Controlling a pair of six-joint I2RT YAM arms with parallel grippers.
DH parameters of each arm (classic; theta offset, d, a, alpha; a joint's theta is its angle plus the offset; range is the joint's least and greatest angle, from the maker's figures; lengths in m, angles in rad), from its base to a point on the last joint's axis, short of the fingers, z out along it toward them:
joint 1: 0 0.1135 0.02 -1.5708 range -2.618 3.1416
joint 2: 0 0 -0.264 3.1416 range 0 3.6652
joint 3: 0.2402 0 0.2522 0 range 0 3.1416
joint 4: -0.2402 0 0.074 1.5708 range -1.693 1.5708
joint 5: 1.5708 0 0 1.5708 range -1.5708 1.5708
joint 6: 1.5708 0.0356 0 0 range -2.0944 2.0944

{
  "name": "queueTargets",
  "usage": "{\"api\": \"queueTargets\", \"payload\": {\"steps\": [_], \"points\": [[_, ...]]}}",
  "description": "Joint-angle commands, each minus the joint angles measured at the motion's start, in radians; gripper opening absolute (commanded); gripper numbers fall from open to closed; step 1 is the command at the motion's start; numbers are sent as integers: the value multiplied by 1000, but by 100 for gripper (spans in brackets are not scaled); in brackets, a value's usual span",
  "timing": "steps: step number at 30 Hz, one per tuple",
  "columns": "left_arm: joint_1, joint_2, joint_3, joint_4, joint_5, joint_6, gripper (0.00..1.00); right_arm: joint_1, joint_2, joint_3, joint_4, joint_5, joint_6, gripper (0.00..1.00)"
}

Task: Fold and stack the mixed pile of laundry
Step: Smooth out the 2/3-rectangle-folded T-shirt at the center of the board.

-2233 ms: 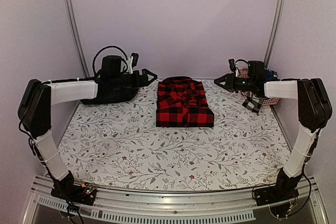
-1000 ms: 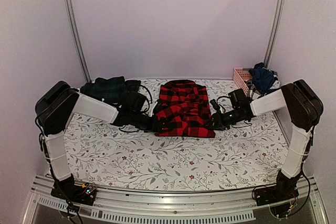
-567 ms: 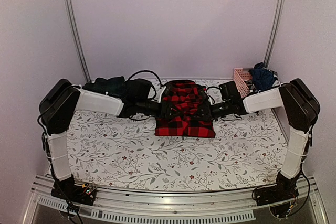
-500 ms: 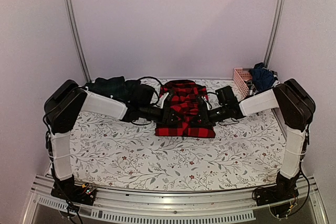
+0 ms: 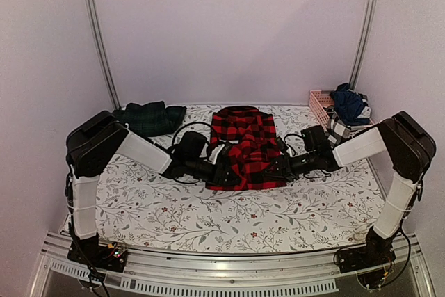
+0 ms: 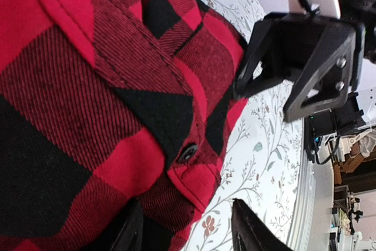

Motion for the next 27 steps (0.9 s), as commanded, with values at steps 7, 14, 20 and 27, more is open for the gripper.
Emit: {"api": "queueTargets", "payload": {"steps": [7,14,20,27], "points": [[-8,39,-11,-189,-65,40,52,-55,62,112,85,-38,76,46],[-8,40,-15,-175,-60,29,52,-53,202,214,105,-55,139,52],[-7,48,-14,-174,-53,35,52,-45,248,288,196,-103,208,53],[-4,44,-9,-173,-49,41,52,-44,290,441,236,-150,275,52]]}}
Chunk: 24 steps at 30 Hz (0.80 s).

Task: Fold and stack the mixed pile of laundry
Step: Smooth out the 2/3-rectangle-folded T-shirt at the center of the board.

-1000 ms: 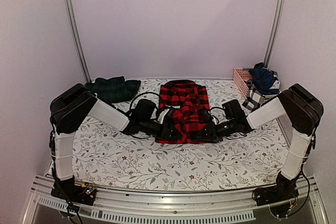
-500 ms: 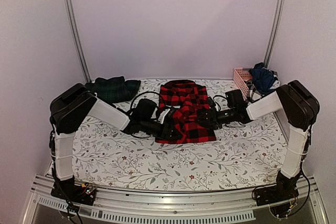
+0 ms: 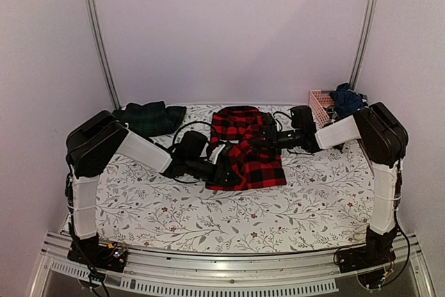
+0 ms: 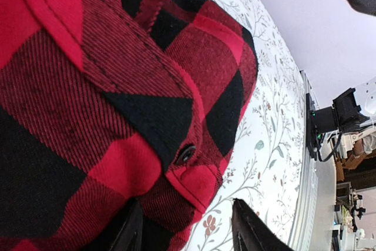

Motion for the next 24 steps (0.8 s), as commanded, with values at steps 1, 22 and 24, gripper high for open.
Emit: {"api": "queueTargets", "payload": {"steps": [1,22,24], "points": [[2,41,-25,-141,-47,16,53,6,50,115,77,-53,61,52],[124,-256,144,-452,-414,114,61,-28,-305,-128,-297,190,-250,31],[101,-214,217,-487,-455,137,61,-27,-300,-168,-283,186,-254,24]]}}
